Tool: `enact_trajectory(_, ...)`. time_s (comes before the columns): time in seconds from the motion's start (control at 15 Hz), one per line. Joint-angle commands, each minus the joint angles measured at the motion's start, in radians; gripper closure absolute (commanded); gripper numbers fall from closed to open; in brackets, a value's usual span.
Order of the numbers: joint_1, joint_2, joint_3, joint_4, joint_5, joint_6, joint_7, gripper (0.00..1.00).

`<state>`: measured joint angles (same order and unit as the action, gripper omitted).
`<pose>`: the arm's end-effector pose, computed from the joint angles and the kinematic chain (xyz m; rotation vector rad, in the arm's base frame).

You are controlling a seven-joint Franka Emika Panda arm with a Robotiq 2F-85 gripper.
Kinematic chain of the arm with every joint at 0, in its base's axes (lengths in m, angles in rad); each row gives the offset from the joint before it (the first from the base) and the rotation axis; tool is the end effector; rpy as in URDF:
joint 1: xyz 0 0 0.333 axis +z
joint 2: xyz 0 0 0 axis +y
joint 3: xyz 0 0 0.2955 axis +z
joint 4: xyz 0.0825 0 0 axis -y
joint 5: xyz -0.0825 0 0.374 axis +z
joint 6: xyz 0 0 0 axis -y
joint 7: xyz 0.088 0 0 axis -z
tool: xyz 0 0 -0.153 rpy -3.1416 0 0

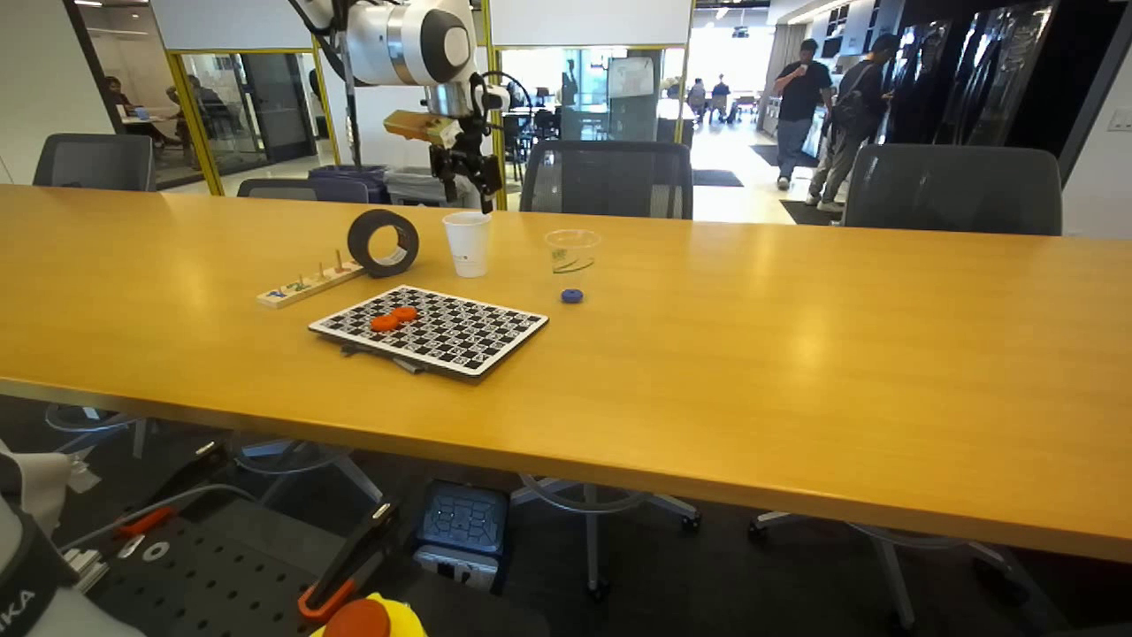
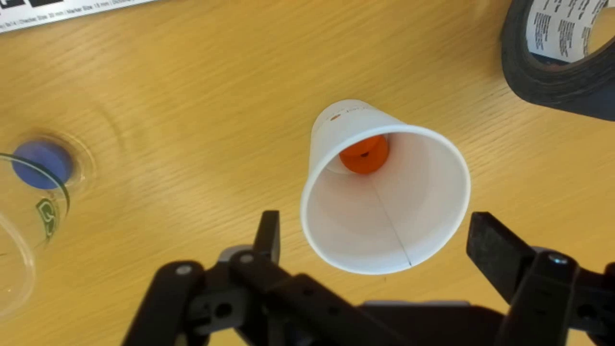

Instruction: Put the orange discs in the white cup and the blue disc in the clear cup

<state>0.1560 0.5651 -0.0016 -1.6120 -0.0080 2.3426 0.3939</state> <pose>0.6861 0.1065 0.2566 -3.0723 0.3612 -0.2499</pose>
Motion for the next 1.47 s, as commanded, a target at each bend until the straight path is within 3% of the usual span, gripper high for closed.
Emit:
enact_trajectory(0.0, 0.017, -0.105, -0.007, -0.129, -0.007, -0.022, 0.004, 0.00)
enact_trajectory(0.47, 0.032, -0.269, -0.024, -0.423, -0.062, -0.021, 0.085, 0.00)
enact_trajectory(0.87, 0.006, -0.276, 0.006, -0.564, -0.067, 0.060, -0.036, 0.00)
enact_trajectory(1.4, -0.020, -0.255, 0.023, -0.657, -0.042, 0.240, -0.207, 0.00)
